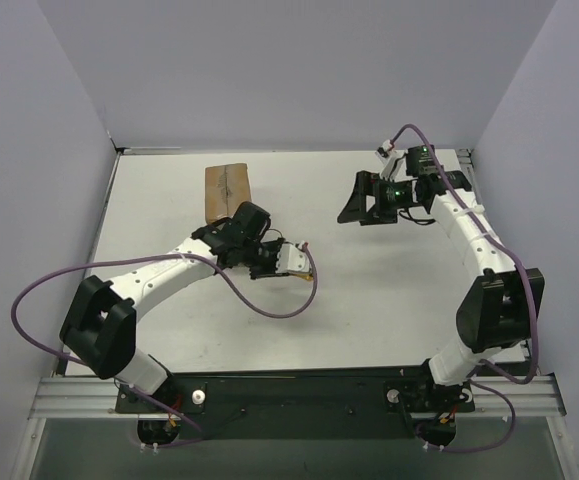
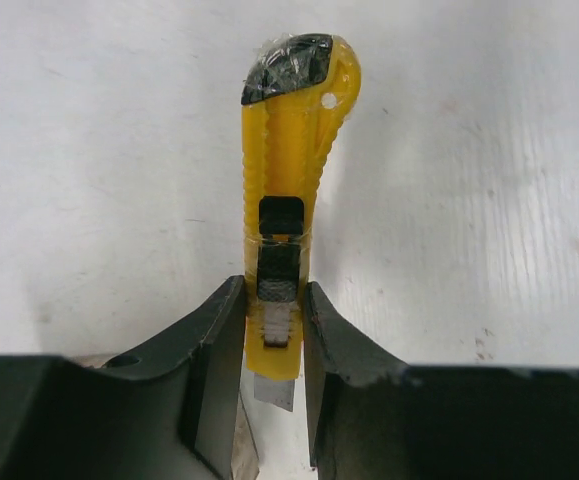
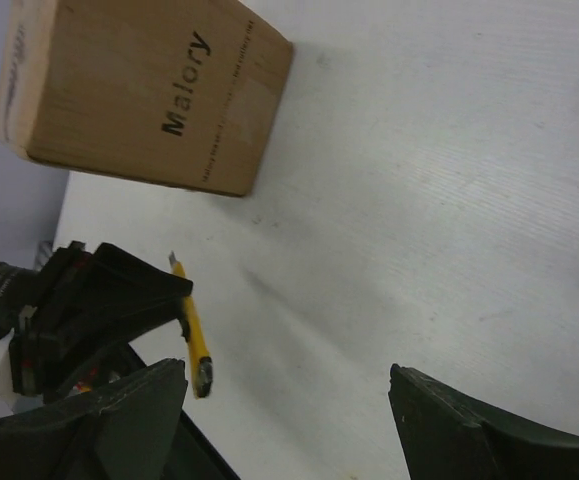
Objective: Unpack the express box
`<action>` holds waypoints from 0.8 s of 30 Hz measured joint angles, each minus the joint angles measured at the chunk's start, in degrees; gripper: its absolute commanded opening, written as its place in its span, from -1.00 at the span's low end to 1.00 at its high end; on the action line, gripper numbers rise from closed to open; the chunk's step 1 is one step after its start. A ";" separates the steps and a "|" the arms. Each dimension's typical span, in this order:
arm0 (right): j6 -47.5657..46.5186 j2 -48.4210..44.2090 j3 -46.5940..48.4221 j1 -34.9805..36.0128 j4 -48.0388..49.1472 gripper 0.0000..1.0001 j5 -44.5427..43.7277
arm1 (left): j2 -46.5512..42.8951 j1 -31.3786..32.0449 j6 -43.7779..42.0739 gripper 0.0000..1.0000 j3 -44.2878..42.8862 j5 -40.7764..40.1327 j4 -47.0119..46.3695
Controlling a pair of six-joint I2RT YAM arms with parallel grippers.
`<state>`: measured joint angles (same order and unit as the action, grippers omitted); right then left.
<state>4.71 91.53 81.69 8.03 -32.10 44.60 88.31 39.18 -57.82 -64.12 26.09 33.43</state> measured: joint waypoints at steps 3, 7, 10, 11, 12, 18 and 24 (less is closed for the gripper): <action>4.81 2.19 0.72 1.73 2.23 0.71 3.98 | -0.79 -0.04 7.67 -1.00 -0.31 -0.22 -5.70; 7.37 3.39 2.19 4.09 2.99 0.71 5.22 | -0.81 0.00 19.76 -1.00 -1.57 -2.12 -13.27; 8.15 3.37 3.28 5.51 3.30 0.65 3.91 | -0.81 0.00 26.88 -1.00 -2.47 -3.78 -17.77; 8.20 3.32 3.34 5.86 3.30 0.60 3.34 | -0.81 -0.02 29.49 -1.00 -2.82 -4.31 -19.32; 8.17 3.30 3.37 6.34 3.26 0.55 2.60 | -0.81 -0.02 31.21 -1.00 -3.06 -4.68 -20.39; 7.56 3.23 3.37 7.45 3.19 0.34 1.68 | -0.70 -0.02 40.79 -1.00 -4.17 -5.35 -25.90; 6.21 2.54 3.32 8.61 3.21 -0.18 1.97 | -0.44 0.15 44.52 -1.00 -4.17 -5.29 -26.91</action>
<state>10.92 94.06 85.01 16.64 -28.88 46.57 87.88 39.33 -13.30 -68.29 20.80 6.52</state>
